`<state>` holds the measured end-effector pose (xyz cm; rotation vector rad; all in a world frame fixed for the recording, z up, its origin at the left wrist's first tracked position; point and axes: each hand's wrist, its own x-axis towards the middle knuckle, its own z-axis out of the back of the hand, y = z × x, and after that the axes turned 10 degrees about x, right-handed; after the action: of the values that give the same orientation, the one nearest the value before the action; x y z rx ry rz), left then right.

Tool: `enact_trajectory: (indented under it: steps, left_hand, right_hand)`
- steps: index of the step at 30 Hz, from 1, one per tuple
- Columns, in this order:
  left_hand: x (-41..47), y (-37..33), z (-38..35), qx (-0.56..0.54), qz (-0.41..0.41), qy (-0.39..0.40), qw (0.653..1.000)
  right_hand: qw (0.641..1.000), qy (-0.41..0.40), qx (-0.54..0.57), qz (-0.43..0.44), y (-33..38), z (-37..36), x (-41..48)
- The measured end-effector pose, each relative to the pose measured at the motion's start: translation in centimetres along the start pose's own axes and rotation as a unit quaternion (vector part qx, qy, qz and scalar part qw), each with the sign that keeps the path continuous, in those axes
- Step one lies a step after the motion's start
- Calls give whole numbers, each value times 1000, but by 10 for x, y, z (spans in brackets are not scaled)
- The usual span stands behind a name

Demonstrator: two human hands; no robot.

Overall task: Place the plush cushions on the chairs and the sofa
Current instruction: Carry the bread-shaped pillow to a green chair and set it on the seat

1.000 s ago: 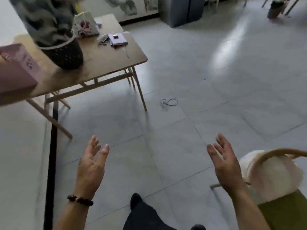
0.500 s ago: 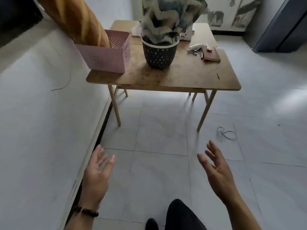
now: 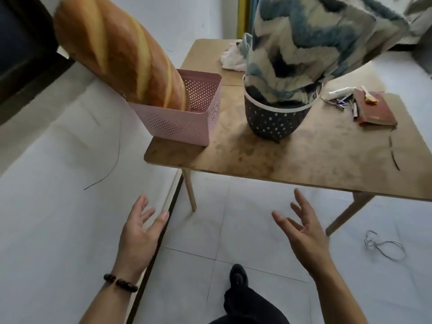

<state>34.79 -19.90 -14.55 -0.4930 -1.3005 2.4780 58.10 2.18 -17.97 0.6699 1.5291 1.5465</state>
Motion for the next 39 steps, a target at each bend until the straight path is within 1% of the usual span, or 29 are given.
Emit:
enact_trajectory:
  steps: [4, 6, 9, 12, 16, 19, 21, 22, 25, 26, 28, 29, 31, 34, 35, 37, 39]
  left_hand:
    - [82, -43, 16, -5, -27, -51, 998]
    - [117, -48, 23, -20, -24, -71, 997]
    - [166, -42, 27, -39, -8, -76, 996]
    - [230, -28, 27, -50, 6, -60, 997]
    - [325, -25, 29, -64, -7, -45, 997]
    - [396, -46, 43, -80, -39, -72, 993]
    - [441, -54, 52, -106, -82, -87, 987]
    - [459, -55, 55, -120, -98, -80, 985]
    - [490, -59, 56, -161, -84, -48, 982]
    - [494, -62, 55, -161, -85, -38, 983]
    - [497, -75, 51, -145, -106, -13, 984]
    - [498, -85, 48, -129, -116, -9, 985]
    - [496, -104, 46, -103, -129, -26, 986]
    - [489, -145, 49, -48, -143, -59, 987]
    - [484, -162, 50, -35, -156, -66, 985]
    - [474, -199, 54, -52, -209, -89, 972]
    - [468, -232, 57, -105, -271, -131, 948]
  right_hand:
    - [997, 55, -28, 56, 54, -50, 100]
    - [993, 83, -33, 82, 72, -78, 143]
    - [990, 111, -17, 84, 85, -120, 194]
    - [990, 111, -15, 82, 89, -167, 238]
    - [993, 82, 1, 83, 103, -226, 288]
    - [993, 79, 7, 87, 125, -269, 328]
    - [992, 85, -7, 97, 142, -301, 357]
    - [991, 86, -13, 101, 150, -316, 371]
    - [991, 107, -10, 80, 166, -360, 408]
    - [989, 128, -9, 75, 170, -375, 418]
    - [979, 175, -21, 102, 172, -400, 428]
    - [975, 187, -22, 119, 171, -407, 430]
    - [976, 184, 8, 115, 177, -407, 427]
    - [978, 168, 75, 102, 199, -381, 418]
    - [976, 159, 93, 114, 208, -368, 415]
    - [972, 134, 115, 155, 226, -341, 404]
    - [967, 103, 124, 199, 246, -313, 395]
